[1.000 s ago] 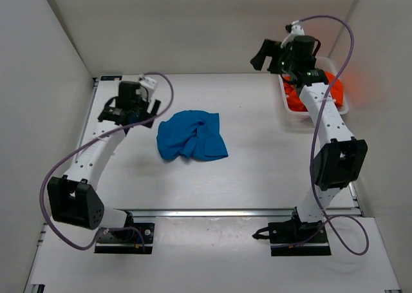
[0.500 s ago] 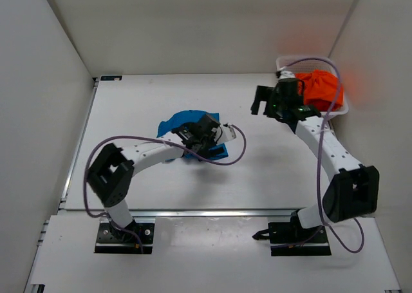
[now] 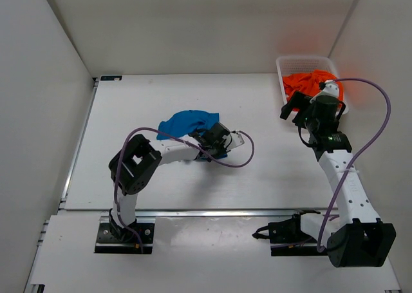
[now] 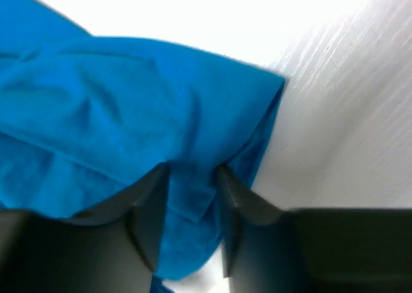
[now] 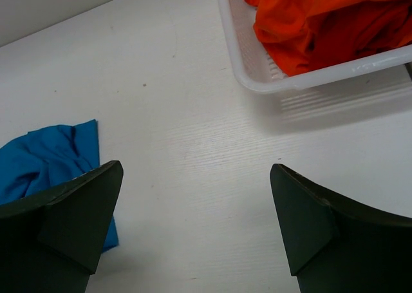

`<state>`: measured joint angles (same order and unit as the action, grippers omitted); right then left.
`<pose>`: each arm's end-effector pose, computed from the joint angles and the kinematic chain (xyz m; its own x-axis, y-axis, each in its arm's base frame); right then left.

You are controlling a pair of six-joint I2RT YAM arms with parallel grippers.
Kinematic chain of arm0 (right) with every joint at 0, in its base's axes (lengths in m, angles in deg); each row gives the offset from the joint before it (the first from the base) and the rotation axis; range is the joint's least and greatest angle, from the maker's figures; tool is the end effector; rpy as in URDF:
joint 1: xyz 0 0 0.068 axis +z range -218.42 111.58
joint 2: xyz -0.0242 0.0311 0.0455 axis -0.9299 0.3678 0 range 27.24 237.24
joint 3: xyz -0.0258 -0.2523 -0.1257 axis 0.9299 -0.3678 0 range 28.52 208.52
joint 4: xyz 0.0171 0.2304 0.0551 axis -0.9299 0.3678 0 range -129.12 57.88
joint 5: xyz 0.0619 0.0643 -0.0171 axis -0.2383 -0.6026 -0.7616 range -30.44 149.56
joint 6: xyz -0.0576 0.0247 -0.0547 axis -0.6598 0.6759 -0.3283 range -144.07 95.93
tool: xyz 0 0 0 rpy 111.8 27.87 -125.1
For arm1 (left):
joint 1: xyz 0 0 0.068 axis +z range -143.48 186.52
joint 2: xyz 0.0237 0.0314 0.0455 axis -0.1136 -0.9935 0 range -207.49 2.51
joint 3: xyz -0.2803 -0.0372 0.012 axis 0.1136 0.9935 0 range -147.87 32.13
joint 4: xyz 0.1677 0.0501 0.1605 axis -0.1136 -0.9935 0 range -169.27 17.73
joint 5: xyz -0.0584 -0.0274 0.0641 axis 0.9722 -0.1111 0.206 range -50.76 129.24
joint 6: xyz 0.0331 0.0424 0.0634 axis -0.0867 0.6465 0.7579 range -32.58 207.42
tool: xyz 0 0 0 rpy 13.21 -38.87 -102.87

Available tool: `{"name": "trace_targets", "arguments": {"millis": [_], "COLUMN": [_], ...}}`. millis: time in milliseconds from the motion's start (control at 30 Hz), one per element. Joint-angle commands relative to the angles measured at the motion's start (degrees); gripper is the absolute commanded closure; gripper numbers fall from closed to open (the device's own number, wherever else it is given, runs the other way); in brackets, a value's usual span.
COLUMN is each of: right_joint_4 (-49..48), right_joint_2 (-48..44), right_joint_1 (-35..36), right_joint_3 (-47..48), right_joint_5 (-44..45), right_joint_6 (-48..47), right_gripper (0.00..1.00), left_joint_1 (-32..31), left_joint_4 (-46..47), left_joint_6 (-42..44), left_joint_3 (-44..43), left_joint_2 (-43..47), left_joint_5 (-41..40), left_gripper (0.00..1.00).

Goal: Fold and stack the t-shirts
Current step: Flatten out the tshirt

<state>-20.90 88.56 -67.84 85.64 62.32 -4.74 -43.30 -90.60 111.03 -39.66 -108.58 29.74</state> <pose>0.2468 -0.0009 0.3423 -0.3483 0.3272 -0.8784 0.1586 0.9442 0.2887 0.2700 -0.3012 0.1542 -0.2203 0.8732 -0.4347 0.8565 0.3864 0.3421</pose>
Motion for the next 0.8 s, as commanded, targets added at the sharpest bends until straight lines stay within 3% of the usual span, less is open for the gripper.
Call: {"name": "trace_targets", "arguments": {"millis": [0,100,233,367,467,633,767], "right_joint_4": [-6.9,-6.7,-7.4,-6.8,-6.9,-9.2,-9.3], "right_joint_2": [-2.3,-1.8,-2.3,-2.3,-1.1,1.8,4.0], "right_joint_1": [-0.1,0.1,-0.5,-2.1,-2.0,2.0,2.4], "right_joint_3": [-1.8,-1.4,-2.5,-5.0,-5.8,-4.7,-1.7], "right_joint_5": [-1.0,-1.1,-1.7,-1.8,-3.8,-5.4,-6.4], "right_joint_6": [-1.4,-2.8,-1.8,0.7,1.8,1.6,1.1], "right_gripper": [0.04,0.05,0.09,0.19,0.20,0.20,0.21], "left_joint_1": [0.0,-0.5,1.7,7.2,9.3,8.6,8.6], "left_joint_4": [2.9,4.0,-0.9,-12.7,-17.4,-1.6,5.7], "left_joint_6": [-0.4,-1.0,-4.5,-8.9,-11.0,-7.5,-6.3], "left_joint_3": [2.1,3.2,-3.3,-25.7,-45.3,-56.1,-61.4], "left_joint_2": [0.6,0.2,2.1,4.6,4.6,10.4,9.1], "left_joint_5": [0.7,-0.9,2.2,14.5,13.3,5.8,3.6], "left_gripper": [0.62,1.00,1.00,1.00,1.00,0.90,0.88]}}
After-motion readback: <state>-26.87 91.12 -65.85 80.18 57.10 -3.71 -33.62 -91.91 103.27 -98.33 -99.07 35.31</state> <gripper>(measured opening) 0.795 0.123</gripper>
